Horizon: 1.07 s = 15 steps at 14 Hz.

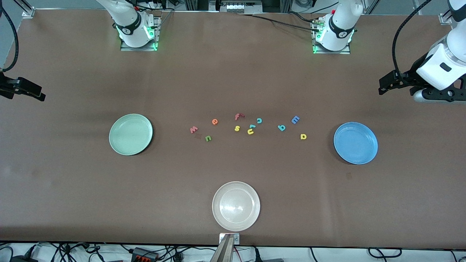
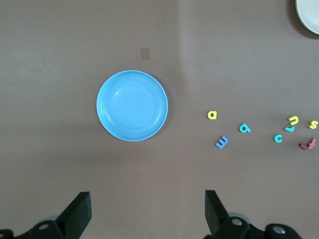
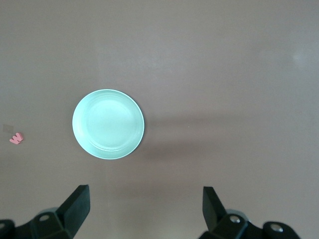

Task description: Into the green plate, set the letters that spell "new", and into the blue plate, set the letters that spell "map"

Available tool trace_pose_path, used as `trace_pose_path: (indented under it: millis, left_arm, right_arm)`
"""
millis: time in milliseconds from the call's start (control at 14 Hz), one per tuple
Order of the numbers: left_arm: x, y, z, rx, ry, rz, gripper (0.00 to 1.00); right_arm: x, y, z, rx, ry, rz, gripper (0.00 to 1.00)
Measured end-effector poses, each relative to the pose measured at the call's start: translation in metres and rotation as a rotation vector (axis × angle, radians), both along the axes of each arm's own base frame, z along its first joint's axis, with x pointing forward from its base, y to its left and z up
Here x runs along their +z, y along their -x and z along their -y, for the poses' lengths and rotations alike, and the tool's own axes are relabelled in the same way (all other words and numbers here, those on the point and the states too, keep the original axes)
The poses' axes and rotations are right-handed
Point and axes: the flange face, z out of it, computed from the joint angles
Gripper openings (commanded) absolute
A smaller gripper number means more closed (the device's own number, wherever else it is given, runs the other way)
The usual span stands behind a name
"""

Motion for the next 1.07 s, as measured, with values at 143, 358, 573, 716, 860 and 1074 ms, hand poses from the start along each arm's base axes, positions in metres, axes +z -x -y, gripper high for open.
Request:
trace_pose_path:
  millis: [143, 358, 573, 716, 860, 1074]
  left_arm:
    - [0.000, 0.000, 0.000, 0.000, 0.000, 0.000, 1.00]
    - [0.000, 0.000, 0.001, -0.002, 0.000, 0.000, 1.00]
    - [0.001, 0.000, 0.006, -0.011, 0.000, 0.001, 1.00]
    - [0.001, 0.000, 0.007, -0.013, 0.000, 0.002, 1.00]
    - [0.002, 0.000, 0.007, -0.013, 0.000, 0.003, 1.00]
    - [0.003, 0.001, 0.007, -0.013, 0.000, 0.002, 1.00]
  right_arm:
    - [0.000, 0.000, 0.000, 0.000, 0.000, 0.000, 1.00]
    - [-0.001, 0.000, 0.001, -0.002, 0.000, -0.001, 1.00]
    - [-0.015, -0.005, -0.005, 0.010, -0.003, -0.028, 1.00]
    - [-0.037, -0.014, -0.018, 0.032, -0.005, -0.066, 1.00]
    - [-0.064, -0.023, -0.035, 0.061, -0.007, -0.111, 1.00]
    - [-0.105, -0.035, -0.083, 0.126, -0.047, -0.177, 1.00]
